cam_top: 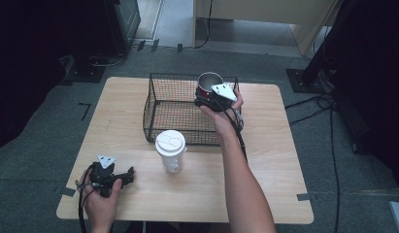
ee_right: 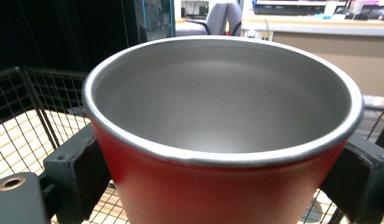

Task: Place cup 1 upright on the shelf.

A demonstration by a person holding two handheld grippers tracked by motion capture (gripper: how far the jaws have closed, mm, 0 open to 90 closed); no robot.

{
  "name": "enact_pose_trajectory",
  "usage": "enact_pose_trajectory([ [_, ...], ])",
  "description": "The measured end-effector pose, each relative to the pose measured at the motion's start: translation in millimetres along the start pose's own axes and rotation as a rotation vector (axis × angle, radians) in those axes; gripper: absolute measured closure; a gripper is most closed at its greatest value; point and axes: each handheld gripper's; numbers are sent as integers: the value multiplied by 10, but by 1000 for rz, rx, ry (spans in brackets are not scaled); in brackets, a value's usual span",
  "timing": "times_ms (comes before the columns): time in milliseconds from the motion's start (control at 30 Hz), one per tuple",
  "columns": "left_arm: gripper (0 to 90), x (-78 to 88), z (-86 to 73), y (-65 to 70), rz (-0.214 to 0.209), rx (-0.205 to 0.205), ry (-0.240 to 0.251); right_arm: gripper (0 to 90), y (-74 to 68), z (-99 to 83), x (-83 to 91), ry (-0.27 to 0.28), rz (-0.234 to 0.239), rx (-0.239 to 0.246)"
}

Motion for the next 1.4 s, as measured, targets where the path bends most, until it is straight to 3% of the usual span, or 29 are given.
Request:
enact_pose_trajectory([
  [267,1,-3,3,5,-5,-4,1,78,7,-114,-98,-65,-3,34],
  [400,1,-3,3,6,-5,-4,1,77,-8,-139,-124,-82,14,21],
  [667,1,-3,3,6,-5,-4,1,75,-9,-231,-190,-177,44,16],
  [900,1,-3,3,6,-5,-4,1,75,-3,-247,-205,-213,61,6],
  [1200,1,-2,3,4,-5,-6,0,73,-12,-253,-218,-243,69,8],
  [1400,1,-3,3,5,-6,-4,1,18,-9,-227,-193,-209,72,-23],
])
Point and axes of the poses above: each handheld gripper's, and its own axes: x roughly backward along the jaws, z roughly out of its top, y roughly to its right, and after that the axes turned 7 degrees about z, right-handed
